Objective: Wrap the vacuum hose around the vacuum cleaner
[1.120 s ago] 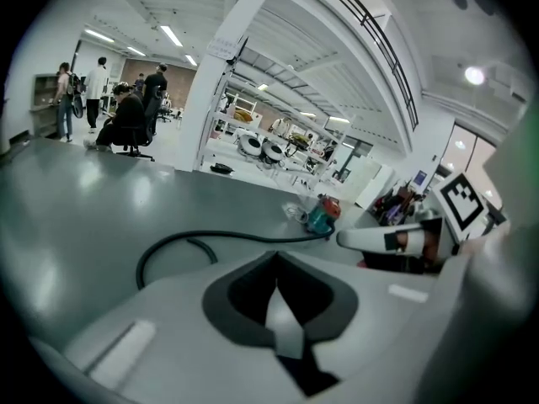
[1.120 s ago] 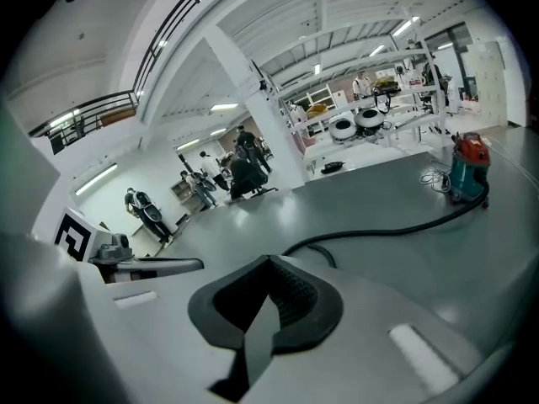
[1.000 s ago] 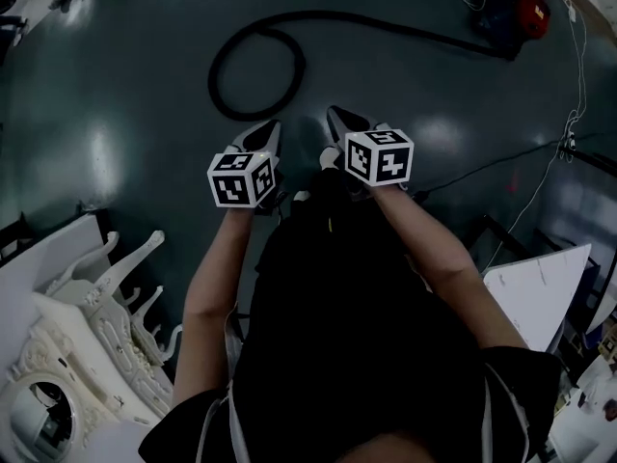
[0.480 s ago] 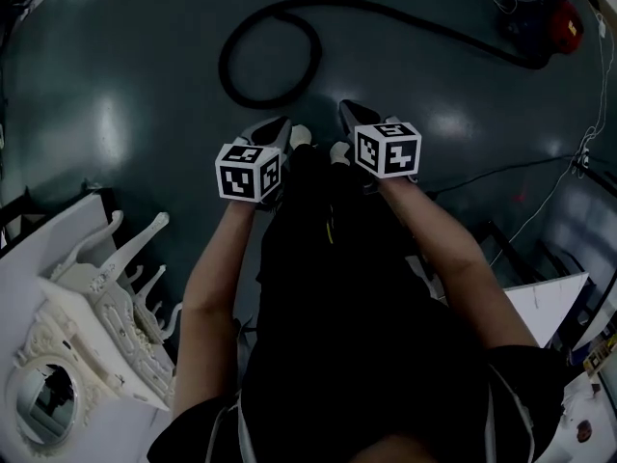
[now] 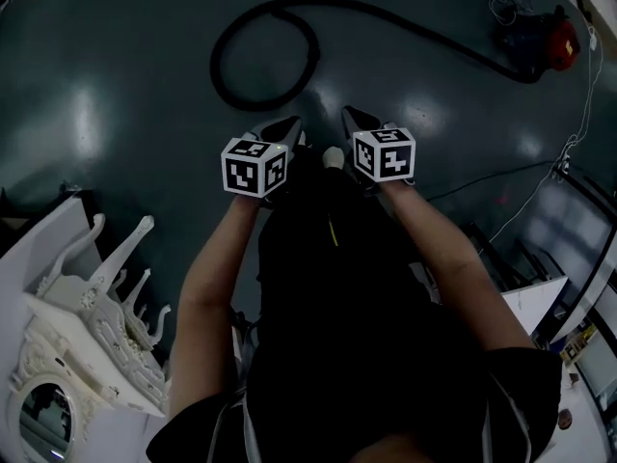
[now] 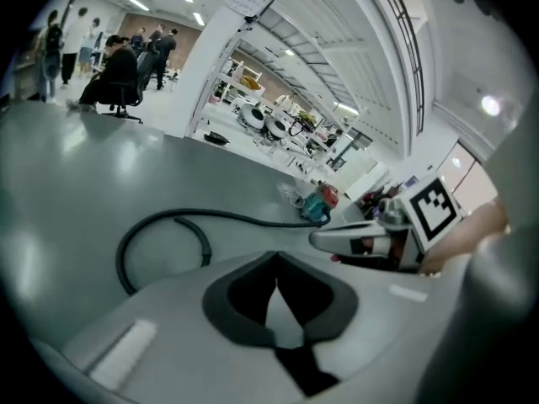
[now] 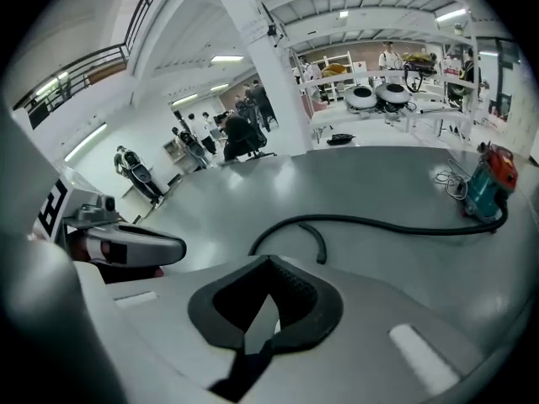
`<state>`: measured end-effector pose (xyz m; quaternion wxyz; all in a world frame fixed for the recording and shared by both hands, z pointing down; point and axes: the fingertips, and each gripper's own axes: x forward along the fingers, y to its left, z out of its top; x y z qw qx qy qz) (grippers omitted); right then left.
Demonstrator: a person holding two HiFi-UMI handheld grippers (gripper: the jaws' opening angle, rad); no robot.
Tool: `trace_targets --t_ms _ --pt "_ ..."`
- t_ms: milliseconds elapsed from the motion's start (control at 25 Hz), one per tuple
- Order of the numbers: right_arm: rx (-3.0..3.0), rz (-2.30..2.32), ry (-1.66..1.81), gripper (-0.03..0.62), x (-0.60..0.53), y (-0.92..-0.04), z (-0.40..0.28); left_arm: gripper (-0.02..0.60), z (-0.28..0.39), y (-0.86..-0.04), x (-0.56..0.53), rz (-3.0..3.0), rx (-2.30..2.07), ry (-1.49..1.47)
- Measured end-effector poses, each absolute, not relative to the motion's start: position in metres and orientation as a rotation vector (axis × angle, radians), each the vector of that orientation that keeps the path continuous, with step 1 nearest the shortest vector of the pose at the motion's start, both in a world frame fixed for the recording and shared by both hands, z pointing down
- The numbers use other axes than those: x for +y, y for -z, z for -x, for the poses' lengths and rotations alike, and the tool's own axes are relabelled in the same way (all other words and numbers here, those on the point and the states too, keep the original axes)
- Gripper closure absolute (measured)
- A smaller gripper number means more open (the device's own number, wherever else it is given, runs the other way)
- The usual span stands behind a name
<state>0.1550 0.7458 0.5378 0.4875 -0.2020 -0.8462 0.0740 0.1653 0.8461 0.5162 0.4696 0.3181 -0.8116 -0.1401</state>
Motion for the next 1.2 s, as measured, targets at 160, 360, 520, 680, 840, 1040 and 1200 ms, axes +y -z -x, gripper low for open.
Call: trace_targets --t_ms 160,360,520,680,840,1040,1200 --pt "-2.05 0.458 -0.143 0.599 0.758 -0.557 -0.132 0.572 -0.144 -0.534 0.865 -0.77 -1.988 0.3" --pt "-2.045 0.426 -0.142 0.6 0.76 -0.574 -0.106 0.572 -0.132 -0.558 0.876 -0.746 -1.951 0.291" --pt "-2.037 0.406 -0.146 0.6 0.753 -0.604 -0.081 0.572 -0.116 -0.586 0.873 -0.719 -1.953 0.249" --pt "-1.996 0.399 -0.161 0.6 0.75 -0.649 -0.069 0.572 -0.099 -0.627 0.868 -0.66 -1.935 0.27" --pt "-1.946 0.427 -0.129 0.599 0.741 -0.695 -0.055 0.572 -0.077 -0.678 0.858 -0.578 -1.922 0.261" --pt "-1.933 0.4 -0.161 0.599 0.733 -0.749 -0.032 0.572 -0.044 -0.734 0.849 -0.596 -1.897 0.256" --pt "-1.935 0.391 -0.075 0.6 0.717 -0.792 -0.011 0.572 -0.025 -0.772 0.828 -0.65 -1.884 0.226"
